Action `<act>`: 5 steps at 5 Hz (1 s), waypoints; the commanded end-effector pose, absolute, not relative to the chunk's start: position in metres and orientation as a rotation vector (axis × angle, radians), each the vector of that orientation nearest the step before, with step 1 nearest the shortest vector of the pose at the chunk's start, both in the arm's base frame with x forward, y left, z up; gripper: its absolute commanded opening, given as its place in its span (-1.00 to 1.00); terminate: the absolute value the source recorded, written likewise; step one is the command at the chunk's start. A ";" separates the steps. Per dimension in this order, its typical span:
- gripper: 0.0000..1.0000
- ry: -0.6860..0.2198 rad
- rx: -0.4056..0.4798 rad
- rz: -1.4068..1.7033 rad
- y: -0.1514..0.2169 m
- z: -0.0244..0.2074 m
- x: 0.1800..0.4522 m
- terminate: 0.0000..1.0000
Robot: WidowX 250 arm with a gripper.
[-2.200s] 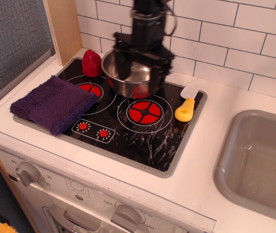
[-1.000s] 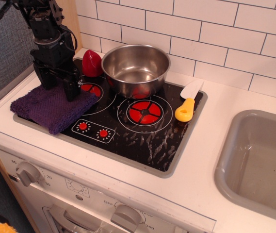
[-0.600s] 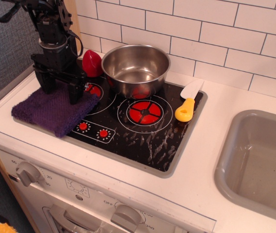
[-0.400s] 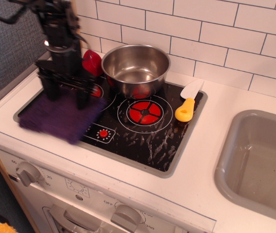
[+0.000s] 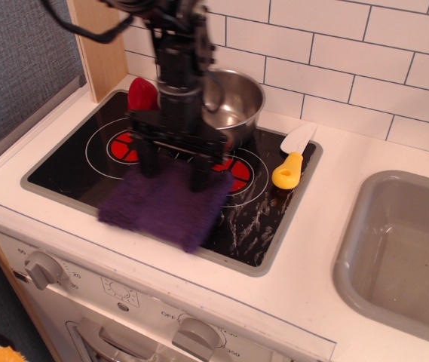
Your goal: Move cloth to the front right on the stove below the knife
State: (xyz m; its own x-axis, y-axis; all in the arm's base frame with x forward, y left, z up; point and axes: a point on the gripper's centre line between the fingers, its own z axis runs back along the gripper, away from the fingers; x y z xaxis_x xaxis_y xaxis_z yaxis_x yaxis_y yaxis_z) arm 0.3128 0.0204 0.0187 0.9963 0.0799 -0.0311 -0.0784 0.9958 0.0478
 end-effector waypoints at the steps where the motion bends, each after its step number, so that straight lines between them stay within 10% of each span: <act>1: 1.00 0.040 0.066 0.062 -0.024 0.028 0.324 -1.00; 5: 1.00 -0.182 0.032 -0.019 -0.012 0.108 0.326 -1.00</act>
State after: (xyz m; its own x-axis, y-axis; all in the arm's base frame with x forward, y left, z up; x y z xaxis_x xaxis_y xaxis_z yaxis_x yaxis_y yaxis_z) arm 0.3250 -0.0131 0.0921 0.9914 -0.0247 0.1288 0.0202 0.9992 0.0356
